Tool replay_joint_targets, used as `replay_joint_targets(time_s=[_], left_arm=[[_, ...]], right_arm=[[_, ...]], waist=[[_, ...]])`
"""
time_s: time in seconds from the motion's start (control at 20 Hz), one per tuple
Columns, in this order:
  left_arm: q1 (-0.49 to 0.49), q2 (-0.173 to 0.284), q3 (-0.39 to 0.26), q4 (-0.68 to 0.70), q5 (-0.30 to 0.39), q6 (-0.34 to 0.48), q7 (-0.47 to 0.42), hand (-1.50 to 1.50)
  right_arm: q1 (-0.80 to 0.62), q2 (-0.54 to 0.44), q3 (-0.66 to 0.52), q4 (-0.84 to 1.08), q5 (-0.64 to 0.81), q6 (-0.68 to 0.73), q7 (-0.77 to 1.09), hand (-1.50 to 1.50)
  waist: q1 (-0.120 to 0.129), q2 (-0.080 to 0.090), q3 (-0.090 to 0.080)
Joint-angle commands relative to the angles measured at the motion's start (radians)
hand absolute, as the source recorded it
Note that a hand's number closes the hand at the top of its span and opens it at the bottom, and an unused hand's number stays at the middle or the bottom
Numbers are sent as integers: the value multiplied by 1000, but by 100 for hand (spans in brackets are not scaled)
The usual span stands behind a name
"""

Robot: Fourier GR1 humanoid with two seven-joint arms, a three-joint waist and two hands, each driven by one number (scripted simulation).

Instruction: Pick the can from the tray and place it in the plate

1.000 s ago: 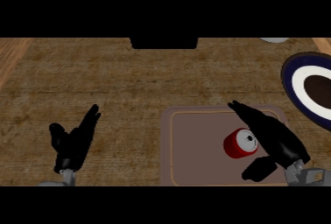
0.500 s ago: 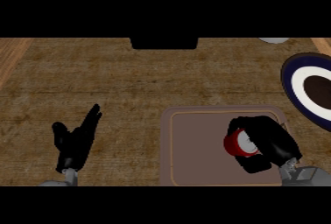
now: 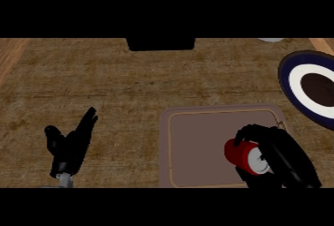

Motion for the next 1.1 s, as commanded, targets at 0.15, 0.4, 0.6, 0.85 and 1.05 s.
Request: replay_joint_targets(time_s=[0.15,0.4,0.6,0.85,1.05], left_arm=[[64,-43,-20,-17,-10,38,8,0],[14,-34,-2,58,-14,14,-15,0],[-3,-15,6,17,13,-26,15,0],[3,-59,-16,85,-30,-4,-57,0],[14,-33,-14,40,-24,-25,-13,0]], right_arm=[[318,-6,-108,-249,-66,-307,-274,150],[480,57,-236,-313,-256,-410,-398,150],[520,114,-338,-319,-458,-407,-420,150],[408,75,-575,-174,-740,-323,-440,150],[280,59,-689,-7,-893,-277,-465,150]], waist=[[-44,-3,-3],[-29,8,-4],[-8,9,-5],[12,13,-6],[24,13,-6]])
